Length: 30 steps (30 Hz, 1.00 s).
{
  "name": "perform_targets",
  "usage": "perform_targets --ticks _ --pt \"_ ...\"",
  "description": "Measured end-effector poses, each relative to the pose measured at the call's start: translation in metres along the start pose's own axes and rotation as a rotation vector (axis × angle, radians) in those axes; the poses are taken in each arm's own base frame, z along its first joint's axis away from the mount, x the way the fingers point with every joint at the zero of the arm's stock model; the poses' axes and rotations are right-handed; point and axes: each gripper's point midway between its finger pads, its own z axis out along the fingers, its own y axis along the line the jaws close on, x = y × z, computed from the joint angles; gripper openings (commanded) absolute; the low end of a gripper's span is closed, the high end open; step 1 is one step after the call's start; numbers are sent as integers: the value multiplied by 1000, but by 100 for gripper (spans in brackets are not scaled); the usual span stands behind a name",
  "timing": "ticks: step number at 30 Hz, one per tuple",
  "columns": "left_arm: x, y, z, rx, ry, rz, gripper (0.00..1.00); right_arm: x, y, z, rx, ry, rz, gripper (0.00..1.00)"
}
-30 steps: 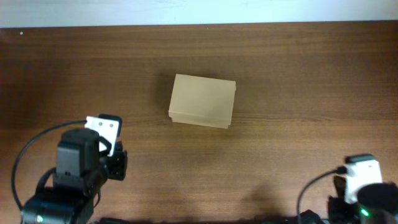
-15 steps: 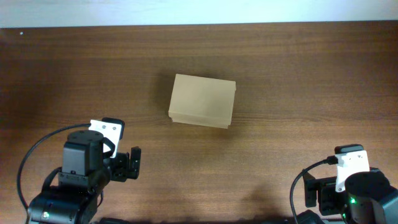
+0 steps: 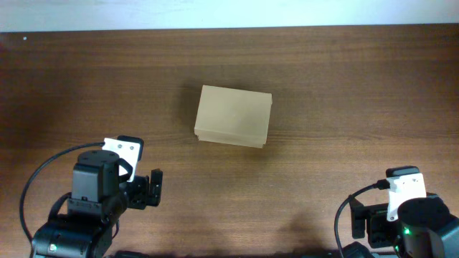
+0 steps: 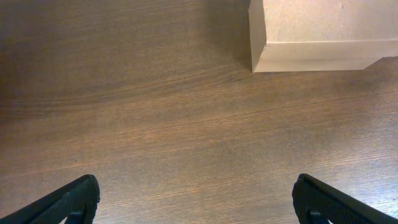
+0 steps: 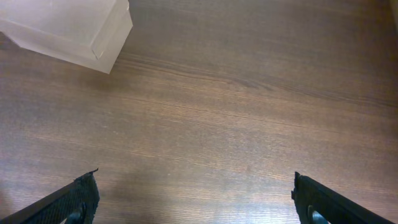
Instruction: Pack container
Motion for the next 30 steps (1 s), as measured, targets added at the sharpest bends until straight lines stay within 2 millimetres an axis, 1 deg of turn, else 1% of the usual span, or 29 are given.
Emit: perform_targets --ticks 4,6,7,9,11,12,15,16,18,20,22,25,27,30 --pt "0 0 0 0 0 0 100 0 -2 0 8 -6 6 99" --pt "0 0 0 0 0 0 100 -8 -7 0 34 -57 38 99" --pt "0 0 0 0 0 0 100 -17 -10 0 50 -112 65 99" --pt "0 0 0 0 0 0 100 -46 -19 -5 84 -301 156 99" --pt "0 0 0 0 0 0 100 -64 -30 -13 118 -471 229 99" --pt "0 0 0 0 0 0 100 -67 -36 -16 144 -547 263 99" --pt "0 0 0 0 1 0 100 -60 -49 -16 207 -705 335 99" --pt "0 0 0 0 2 0 100 -54 -52 -11 227 -737 352 99" --pt "0 0 0 0 2 0 100 -43 -56 4 256 -771 372 99" --pt "0 0 0 0 2 0 100 -32 -56 27 273 -765 378 99" --pt "0 0 0 0 2 0 100 -18 -55 55 278 -718 373 99" --pt "0 0 0 0 2 0 100 -1 -51 92 269 -643 364 99" --pt "0 0 0 0 2 0 100 6 -48 110 256 -619 357 99" --pt "0 0 0 0 2 0 100 14 -45 126 247 -593 352 99"
